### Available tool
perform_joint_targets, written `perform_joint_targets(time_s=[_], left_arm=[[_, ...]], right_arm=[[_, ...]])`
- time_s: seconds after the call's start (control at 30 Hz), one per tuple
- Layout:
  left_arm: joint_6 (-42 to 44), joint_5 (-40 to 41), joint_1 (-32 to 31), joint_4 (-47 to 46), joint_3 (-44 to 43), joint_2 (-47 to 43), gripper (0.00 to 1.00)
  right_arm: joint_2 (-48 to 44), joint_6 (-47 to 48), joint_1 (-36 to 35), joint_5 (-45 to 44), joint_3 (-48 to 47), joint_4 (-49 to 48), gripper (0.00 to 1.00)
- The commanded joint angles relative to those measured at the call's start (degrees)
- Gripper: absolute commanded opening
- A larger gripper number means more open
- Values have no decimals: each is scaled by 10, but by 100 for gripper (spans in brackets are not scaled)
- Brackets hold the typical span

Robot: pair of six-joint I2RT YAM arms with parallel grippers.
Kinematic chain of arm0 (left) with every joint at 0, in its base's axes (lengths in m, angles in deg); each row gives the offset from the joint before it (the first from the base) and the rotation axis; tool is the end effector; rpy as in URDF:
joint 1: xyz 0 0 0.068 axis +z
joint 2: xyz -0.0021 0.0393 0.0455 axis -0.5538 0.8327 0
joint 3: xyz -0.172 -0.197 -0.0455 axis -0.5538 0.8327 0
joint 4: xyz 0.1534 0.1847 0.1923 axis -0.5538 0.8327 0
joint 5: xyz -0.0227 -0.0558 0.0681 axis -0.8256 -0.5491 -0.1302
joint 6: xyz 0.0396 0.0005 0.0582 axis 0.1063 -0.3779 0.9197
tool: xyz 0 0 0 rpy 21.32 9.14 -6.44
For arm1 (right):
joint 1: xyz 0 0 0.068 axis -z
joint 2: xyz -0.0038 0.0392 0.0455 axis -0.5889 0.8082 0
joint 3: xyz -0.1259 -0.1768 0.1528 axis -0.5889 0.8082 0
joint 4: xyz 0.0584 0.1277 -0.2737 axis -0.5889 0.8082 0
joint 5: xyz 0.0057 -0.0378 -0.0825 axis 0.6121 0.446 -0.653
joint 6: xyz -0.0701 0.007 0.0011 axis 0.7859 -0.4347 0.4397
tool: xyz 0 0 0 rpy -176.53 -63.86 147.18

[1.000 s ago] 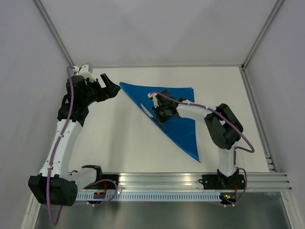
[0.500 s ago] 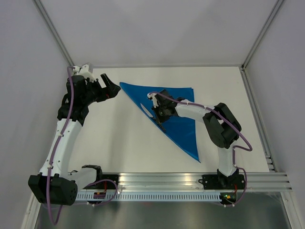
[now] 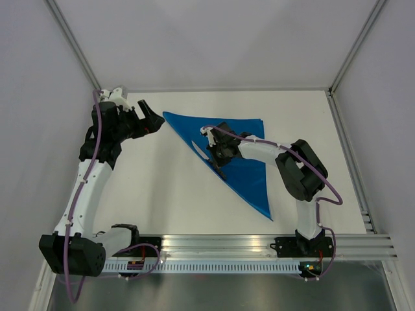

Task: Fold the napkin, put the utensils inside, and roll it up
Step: Place the utensil onto the napkin

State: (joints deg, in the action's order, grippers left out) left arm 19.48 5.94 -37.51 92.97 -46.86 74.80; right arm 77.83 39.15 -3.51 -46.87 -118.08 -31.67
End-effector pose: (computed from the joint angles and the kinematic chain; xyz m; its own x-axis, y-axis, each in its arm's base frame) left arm 0.3201 -0.0376 0.3557 -0.4909 -0.3549 -0.7956 0.1306 0.8730 -0.4700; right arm 0.3527 0.3017 0.1049 -0.7265 -0.4683 -0.5028 -0.6131 0.7723 0.1665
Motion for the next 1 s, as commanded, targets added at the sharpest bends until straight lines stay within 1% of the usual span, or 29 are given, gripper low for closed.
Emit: perform_joint_targets(time_s=[0.0, 0.2, 0.4, 0.5, 0.6, 0.63, 0.77, 0.8, 0.97], left_arm=[[-1, 6, -1, -6, -22, 4, 100], [0, 6, -1, -10, -22, 6, 100], [1, 6, -1, -9, -22, 6, 100], [1, 5, 0, -11, -23, 9, 100], [2, 4, -1, -10, -24, 10, 100], [3, 3, -1, -10, -24, 11, 100], [5, 4, -1, -9, -27, 12, 100], [5, 3, -1, -10, -28, 11, 100], [13, -17, -1, -10, -33, 11, 100]], right_arm=[[8, 4, -1, -8, -21, 7, 0], [10, 5, 0, -7, -21, 9, 0], [8, 5, 0, -4, -22, 14, 2], [7, 6, 0, -4, -25, 16, 9], [4, 5, 0, -3, -27, 19, 19], [3, 5, 0, -3, -29, 21, 25], [-3, 6, 0, 3, -34, 29, 39], [-8, 6, 0, 5, -36, 31, 41], [-22, 6, 0, 16, -51, 53, 42]])
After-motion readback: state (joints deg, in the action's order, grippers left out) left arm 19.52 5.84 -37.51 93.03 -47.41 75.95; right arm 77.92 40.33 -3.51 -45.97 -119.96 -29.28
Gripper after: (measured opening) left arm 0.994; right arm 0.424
